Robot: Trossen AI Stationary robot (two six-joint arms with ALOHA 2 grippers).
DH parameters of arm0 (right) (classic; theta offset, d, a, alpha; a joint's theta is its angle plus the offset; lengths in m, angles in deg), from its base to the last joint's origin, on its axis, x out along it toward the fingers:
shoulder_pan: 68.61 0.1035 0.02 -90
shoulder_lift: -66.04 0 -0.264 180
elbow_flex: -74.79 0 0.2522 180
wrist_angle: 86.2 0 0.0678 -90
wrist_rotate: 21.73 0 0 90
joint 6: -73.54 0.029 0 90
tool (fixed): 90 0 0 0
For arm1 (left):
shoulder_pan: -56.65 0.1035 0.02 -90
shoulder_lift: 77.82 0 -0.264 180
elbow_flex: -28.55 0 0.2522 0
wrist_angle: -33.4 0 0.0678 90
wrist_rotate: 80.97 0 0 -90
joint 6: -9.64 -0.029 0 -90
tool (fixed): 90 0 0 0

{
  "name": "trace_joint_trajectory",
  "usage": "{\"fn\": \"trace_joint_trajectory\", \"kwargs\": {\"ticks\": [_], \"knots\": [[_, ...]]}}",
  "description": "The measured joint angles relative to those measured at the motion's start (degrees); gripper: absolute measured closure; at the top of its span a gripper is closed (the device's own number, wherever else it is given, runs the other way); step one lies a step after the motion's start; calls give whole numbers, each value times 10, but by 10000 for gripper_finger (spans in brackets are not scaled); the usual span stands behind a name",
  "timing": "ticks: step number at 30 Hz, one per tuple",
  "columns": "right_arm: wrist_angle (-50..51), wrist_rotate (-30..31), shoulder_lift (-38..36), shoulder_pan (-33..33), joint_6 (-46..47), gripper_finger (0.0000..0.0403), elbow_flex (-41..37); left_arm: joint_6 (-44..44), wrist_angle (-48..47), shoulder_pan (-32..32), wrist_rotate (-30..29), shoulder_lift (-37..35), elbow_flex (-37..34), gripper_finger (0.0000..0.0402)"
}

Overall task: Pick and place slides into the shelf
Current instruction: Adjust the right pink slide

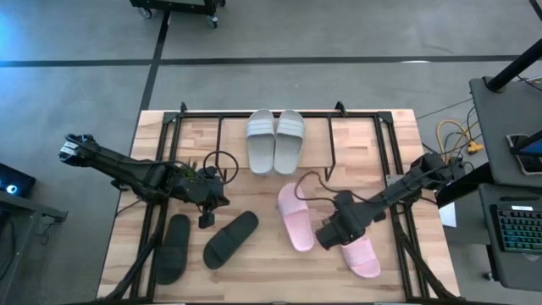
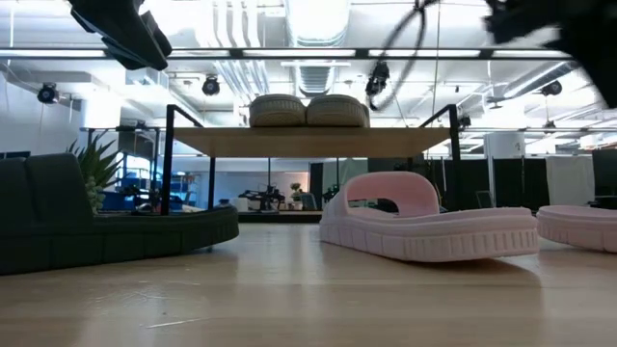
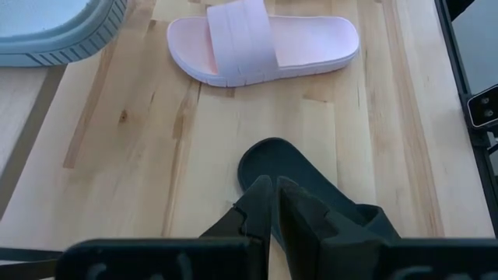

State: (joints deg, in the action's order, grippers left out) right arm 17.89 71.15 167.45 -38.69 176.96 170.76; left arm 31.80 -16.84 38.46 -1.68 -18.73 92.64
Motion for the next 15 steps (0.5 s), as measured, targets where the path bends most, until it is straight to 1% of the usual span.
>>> {"fn": "trace_joint_trajectory", "kwargs": {"ticks": [5, 7, 11, 15], "knots": [[-13, -135, 1, 19, 4, 390, -37, 0, 0, 0, -1, 0, -1, 394], [-17, -172, 6, 33, 20, 390, -52, 0, 0, 0, -1, 0, -1, 394], [-44, -215, 5, 65, 58, 390, -68, 0, 0, 0, -1, 0, -1, 394], [-107, -226, 5, 91, 75, 390, -77, 0, 0, 0, -1, 0, -1, 394]]}}
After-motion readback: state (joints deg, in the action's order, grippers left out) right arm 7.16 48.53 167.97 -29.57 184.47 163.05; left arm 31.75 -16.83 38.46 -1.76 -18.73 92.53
